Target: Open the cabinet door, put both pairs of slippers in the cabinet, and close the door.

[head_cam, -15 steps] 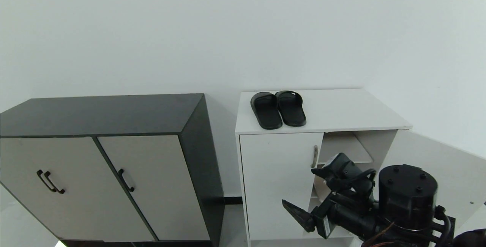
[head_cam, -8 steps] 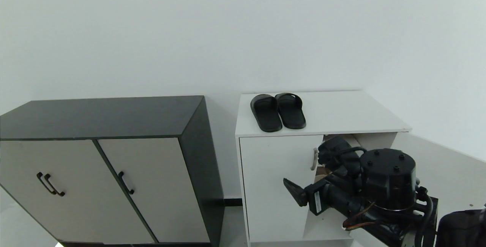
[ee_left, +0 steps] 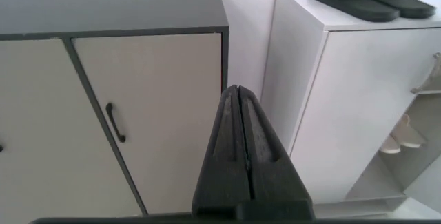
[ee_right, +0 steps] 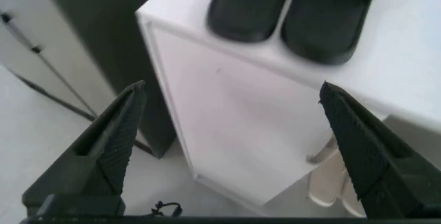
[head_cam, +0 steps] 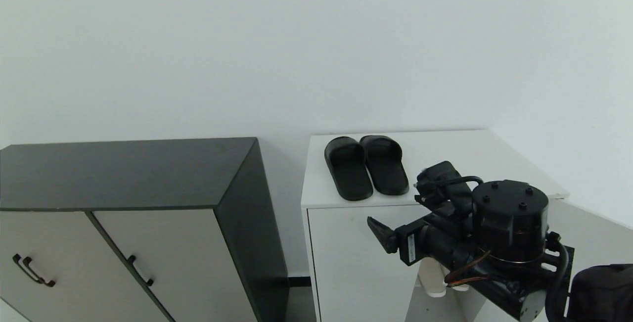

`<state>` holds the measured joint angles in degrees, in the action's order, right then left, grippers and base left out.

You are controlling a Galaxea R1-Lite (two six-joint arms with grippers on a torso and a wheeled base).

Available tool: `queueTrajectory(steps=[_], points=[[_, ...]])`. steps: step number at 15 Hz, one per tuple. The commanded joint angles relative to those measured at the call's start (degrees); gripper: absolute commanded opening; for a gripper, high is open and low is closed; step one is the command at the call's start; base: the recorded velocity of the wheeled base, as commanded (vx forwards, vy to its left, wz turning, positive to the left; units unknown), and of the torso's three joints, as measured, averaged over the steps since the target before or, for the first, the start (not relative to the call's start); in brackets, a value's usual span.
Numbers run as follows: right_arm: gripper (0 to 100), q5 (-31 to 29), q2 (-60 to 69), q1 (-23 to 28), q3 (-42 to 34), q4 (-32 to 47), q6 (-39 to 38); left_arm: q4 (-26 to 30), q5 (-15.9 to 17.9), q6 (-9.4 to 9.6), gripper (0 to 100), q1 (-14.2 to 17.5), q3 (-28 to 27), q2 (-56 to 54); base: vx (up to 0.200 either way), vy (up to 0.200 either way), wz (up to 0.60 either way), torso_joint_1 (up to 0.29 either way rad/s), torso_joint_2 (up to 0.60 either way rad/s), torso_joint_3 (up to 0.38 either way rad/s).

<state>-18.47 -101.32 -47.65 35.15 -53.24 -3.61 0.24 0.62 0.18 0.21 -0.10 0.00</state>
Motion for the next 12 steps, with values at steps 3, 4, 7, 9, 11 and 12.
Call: queueTrajectory(steps=[3,4,7,9,11,12], points=[[100,-0.4,-0.7,-0.1,3.4,2.3,-1.9,-0.1,0.0,0.08,0,0.0,0.0,0.1,0.067,0.0,0.0,-0.001,0.0,0.001],[100,-0.5,-1.3,-0.1,6.8,6.7,-3.8,0.0,0.0,0.08,0,0.0,0.0,0.1,0.0,0.0,0.0,0.0,0.0,0.0],[100,-5.7,-5.6,0.2,25.2,29.1,-11.5,-0.1,0.0,0.08,0,0.0,0.0,0.1,0.0,0.0,0.0,0.0,0.0,0.0],[100,-9.5,-11.4,0.2,36.7,36.2,-13.4,-0.1,0.0,-0.01,0,0.0,0.0,0.1,0.0,0.0,0.0,0.0,0.0,0.0],[100,-9.5,-15.8,0.3,40.4,36.3,-13.4,0.0,0.0,-0.01,0,0.0,0.0,0.0,0.0,0.0,0.0,0.0,0.0,0.0],[100,-9.5,-19.5,1.9,42.9,36.2,-13.4,0.0,0.0,-0.01,0,0.0,0.0,0.1,0.0,0.0,0.0,0.0,0.0,0.0]])
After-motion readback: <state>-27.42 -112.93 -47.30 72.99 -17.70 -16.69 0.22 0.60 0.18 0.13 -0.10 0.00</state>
